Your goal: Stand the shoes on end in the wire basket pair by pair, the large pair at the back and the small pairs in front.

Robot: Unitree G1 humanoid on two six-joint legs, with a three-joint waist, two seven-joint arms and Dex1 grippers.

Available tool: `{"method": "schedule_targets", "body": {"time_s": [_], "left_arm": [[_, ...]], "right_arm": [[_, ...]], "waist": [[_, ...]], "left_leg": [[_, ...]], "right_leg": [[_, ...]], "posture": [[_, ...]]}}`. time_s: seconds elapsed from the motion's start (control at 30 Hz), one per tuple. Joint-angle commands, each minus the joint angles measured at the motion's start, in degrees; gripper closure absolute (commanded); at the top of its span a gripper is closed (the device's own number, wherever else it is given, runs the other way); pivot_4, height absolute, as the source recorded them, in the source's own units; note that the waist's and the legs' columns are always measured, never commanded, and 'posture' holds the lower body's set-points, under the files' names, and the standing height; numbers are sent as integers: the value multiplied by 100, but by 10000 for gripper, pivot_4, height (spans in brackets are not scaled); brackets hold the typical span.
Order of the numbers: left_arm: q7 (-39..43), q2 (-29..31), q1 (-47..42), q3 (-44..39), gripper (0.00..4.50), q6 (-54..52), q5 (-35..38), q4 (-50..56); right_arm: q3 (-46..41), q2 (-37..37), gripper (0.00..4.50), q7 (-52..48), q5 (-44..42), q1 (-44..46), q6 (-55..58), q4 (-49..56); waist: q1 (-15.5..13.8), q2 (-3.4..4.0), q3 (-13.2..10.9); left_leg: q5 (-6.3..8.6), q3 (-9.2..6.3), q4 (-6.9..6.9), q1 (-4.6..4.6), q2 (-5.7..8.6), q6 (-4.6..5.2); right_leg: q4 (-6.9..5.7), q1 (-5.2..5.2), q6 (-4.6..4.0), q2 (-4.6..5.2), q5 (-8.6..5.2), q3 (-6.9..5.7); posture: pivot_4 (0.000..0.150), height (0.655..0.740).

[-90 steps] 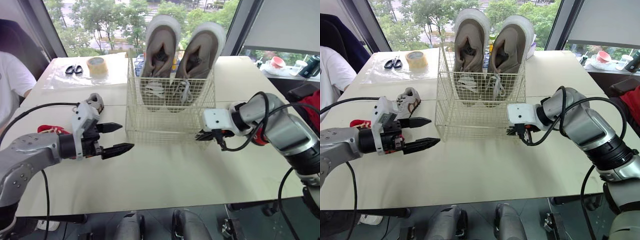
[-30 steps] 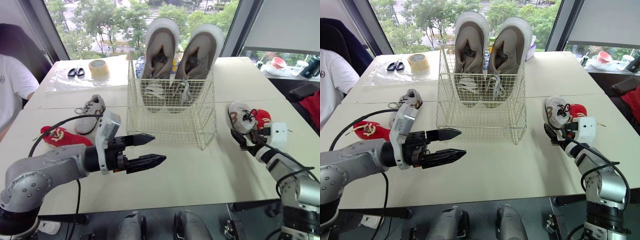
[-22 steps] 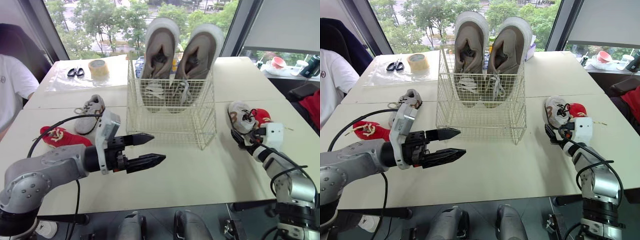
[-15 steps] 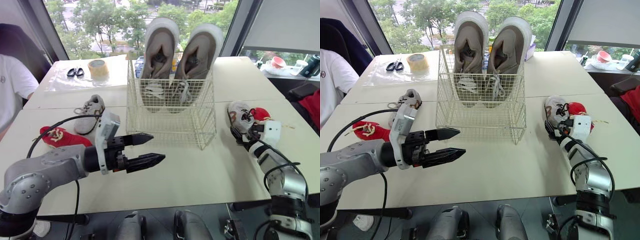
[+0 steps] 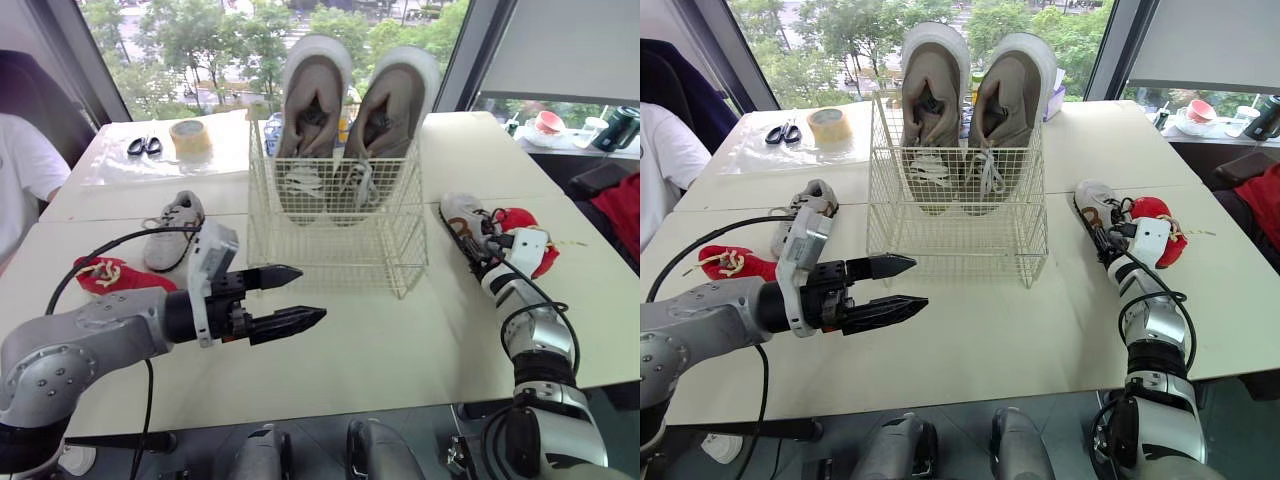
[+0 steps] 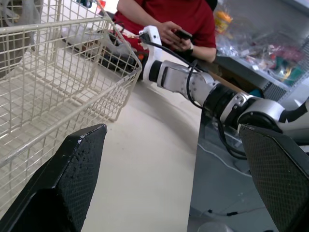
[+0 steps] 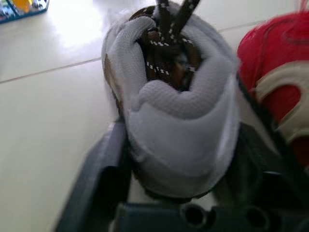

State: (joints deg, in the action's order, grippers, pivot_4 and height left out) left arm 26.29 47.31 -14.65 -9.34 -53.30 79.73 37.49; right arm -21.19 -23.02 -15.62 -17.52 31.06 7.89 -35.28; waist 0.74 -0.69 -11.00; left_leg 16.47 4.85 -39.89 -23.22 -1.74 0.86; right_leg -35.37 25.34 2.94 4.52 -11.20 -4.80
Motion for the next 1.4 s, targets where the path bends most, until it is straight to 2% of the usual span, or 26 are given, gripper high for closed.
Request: {"method": "schedule_targets", "body": {"time_s": [0.03, 0.17, 0.33, 0.53, 0.73, 0.9, 1.03, 1.27, 1.4], "left_arm": [[168, 180, 4, -303, 0, 119, 37, 71], [260, 287, -148, -685, 0, 193, 344, -262], [225, 427, -989, -1356, 0, 273, 1149, -1452], [96, 284, -2243, -1392, 0, 368, 1147, -2771], [287, 48, -3469, -1230, 0, 116, 1025, -4017], [506, -178, -4334, -1234, 0, -107, 956, -4726], [728, -253, -4667, -1229, 0, -333, 794, -4900], [806, 3, -4668, -1563, 0, -987, 1215, -4851], [884, -29, -4938, -1494, 0, -1038, 1010, -5100]], "right_arm": [[159, -8, 30974, -104, 144, -88, -171, 110], [42, -73, 30974, 34, 95, -68, -345, 669], [-360, -507, 30974, 585, -74, 725, -357, 1651], [-311, -1173, 30974, 468, -211, 1864, -115, 2485], [356, -2059, 30974, -1003, -454, 3100, 83, 3066], [1158, -2180, 30974, -2387, -811, 3960, 445, 3505], [1479, -1986, 30974, -2983, -1079, 4091, 689, 3829], [1741, -1724, 30974, -3517, -1042, 3856, 586, 3957], [1862, -1598, 30974, -3706, -912, 3721, 462, 3968]], "waist": [[15, 0, 0], [7, 4, -3], [3, 38, -23], [-15, 49, -31], [-2, 47, -32], [15, 45, -33], [4, 37, -30], [-5, 22, -35], [-13, 21, -35]], "left_leg": [[0, 0, 1, 0, -1, 0], [-2, -1, 12, 2, -4, -3], [-5, 1, 12, -7, -1, -8], [-5, 1, 33, -6, 3, -8], [-10, 8, 60, -6, 7, -15], [-11, 10, 69, -6, 7, -17], [-12, 9, 69, -6, 5, -19], [-27, 9, 64, -11, 8, -44], [-30, 8, 65, -10, 8, -50]], "right_leg": [[0, 1, 0, -1, 0, 0], [0, 4, 2, -3, 0, -2], [-2, 16, 5, -1, 2, -1], [0, 20, 36, 0, 3, -4], [18, 24, 40, 4, 3, -4], [15, 32, 41, 2, 2, -4], [15, 31, 41, 3, 3, -5], [16, 31, 42, 12, 4, -6], [15, 31, 42, 12, 4, -7]], "posture": [[1500, 7400], [1500, 7400], [1500, 7400], [1500, 7400], [1500, 7400], [1500, 7400], [1500, 7400], [1500, 7400], [1500, 7400]]}}
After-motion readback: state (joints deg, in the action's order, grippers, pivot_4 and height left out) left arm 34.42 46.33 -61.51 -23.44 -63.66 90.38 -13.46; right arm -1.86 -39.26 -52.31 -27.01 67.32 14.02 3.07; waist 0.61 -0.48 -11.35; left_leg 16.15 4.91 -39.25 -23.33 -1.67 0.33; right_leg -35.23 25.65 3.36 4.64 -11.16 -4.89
